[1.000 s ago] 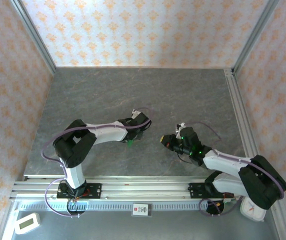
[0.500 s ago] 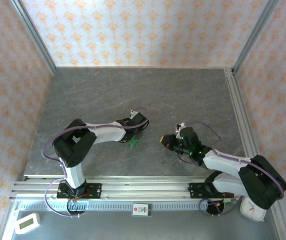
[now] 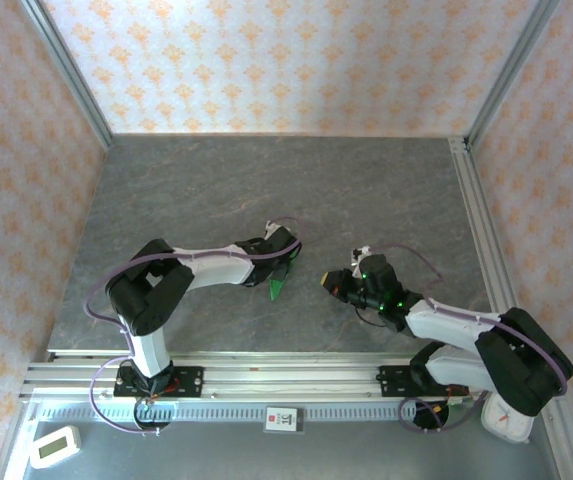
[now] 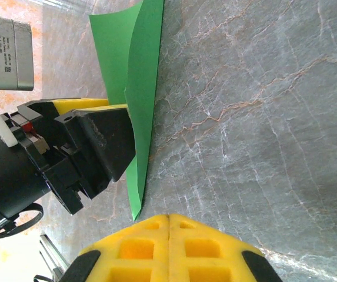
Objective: Fold a paper plane with a square sheet of paper (pick it up from the middle)
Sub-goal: Move the paper plane to the center of the table.
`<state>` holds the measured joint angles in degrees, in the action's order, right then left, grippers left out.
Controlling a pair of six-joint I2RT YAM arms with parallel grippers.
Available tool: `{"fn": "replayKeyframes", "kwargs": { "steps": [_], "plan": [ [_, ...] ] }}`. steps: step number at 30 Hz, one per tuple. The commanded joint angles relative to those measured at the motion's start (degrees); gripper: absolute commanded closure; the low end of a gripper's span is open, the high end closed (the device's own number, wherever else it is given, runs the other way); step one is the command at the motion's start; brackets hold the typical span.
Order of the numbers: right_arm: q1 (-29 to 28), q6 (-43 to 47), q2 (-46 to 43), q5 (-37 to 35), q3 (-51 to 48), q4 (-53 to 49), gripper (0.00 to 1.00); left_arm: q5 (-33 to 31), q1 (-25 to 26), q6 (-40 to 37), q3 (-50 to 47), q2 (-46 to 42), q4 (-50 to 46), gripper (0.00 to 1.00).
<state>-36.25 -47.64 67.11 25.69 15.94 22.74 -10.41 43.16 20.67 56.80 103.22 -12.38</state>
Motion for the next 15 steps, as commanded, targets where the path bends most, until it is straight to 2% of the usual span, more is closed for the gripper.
{"fn": "replayKeyframes", "kwargs": {
  "steps": [1,8,15],
  "plan": [
    [-0.4,-0.5,0.3,-0.3,-1.0,1.0,1.0,0.7,0.7,1.0,1.6,-2.2,-1.1,0.42],
    [-0.4,-0.4,1.7,-0.1,-1.0,1.7,1.0,2.4,1.1,1.9,3.0,-3.8,-0.9,0.42],
    [-0.4,-0.3,1.6,-0.1,-1.0,1.6,1.0,4.3,2.2,1.9,4.5,-1.0,-0.5,0.42]
  ]
}}
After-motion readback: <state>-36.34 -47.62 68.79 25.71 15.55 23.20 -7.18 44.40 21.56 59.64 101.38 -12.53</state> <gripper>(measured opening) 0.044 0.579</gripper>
